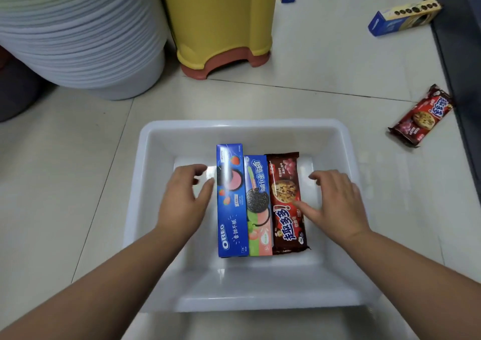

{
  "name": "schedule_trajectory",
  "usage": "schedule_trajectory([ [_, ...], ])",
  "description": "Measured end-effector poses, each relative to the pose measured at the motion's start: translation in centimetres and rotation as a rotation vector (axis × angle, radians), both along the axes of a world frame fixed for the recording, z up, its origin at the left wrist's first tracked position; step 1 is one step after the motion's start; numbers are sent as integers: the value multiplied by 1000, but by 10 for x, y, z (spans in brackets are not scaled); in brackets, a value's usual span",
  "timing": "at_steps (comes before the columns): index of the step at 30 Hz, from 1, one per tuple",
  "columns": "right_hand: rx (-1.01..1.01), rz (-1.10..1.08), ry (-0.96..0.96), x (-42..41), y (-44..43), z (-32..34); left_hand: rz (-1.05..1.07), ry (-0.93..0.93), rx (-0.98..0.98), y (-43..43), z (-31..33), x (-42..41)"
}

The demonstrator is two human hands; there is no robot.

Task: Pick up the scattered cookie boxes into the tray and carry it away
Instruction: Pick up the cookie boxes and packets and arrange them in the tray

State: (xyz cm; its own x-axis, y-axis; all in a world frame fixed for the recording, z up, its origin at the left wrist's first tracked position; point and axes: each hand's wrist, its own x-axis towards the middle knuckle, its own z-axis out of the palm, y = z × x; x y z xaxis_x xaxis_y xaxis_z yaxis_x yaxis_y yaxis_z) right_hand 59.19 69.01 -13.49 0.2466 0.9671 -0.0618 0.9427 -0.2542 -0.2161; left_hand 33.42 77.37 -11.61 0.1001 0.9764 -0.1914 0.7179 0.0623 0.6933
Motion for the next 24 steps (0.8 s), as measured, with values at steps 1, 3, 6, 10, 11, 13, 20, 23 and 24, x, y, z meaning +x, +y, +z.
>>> schedule_trajectory([
  [1,46,-2,-61,5,-5,3,-47,115,148,1,5,-12],
  [3,62,-41,-157,13,-11,6,-48,360,310,5,6,-35],
  [6,-61,-139,-183,23,-9,11,24,499,214,12,2,-50],
  [10,-223,-201,-53,22,1,10,74,422,-8,18,-1,-51],
  [11,-210,-203,-32,22,3,9,93,413,-16,19,-2,-50],
  [13,-182,-220,-15,27,7,7,130,416,-37,23,-3,-48],
  [20,-206,-241,-23,78,25,34,106,468,-30,40,26,-2],
  [23,-151,-243,-7,118,43,71,112,449,-20,59,65,37],
  [24,-133,-243,-5,131,49,86,113,443,-19,65,79,50],
])
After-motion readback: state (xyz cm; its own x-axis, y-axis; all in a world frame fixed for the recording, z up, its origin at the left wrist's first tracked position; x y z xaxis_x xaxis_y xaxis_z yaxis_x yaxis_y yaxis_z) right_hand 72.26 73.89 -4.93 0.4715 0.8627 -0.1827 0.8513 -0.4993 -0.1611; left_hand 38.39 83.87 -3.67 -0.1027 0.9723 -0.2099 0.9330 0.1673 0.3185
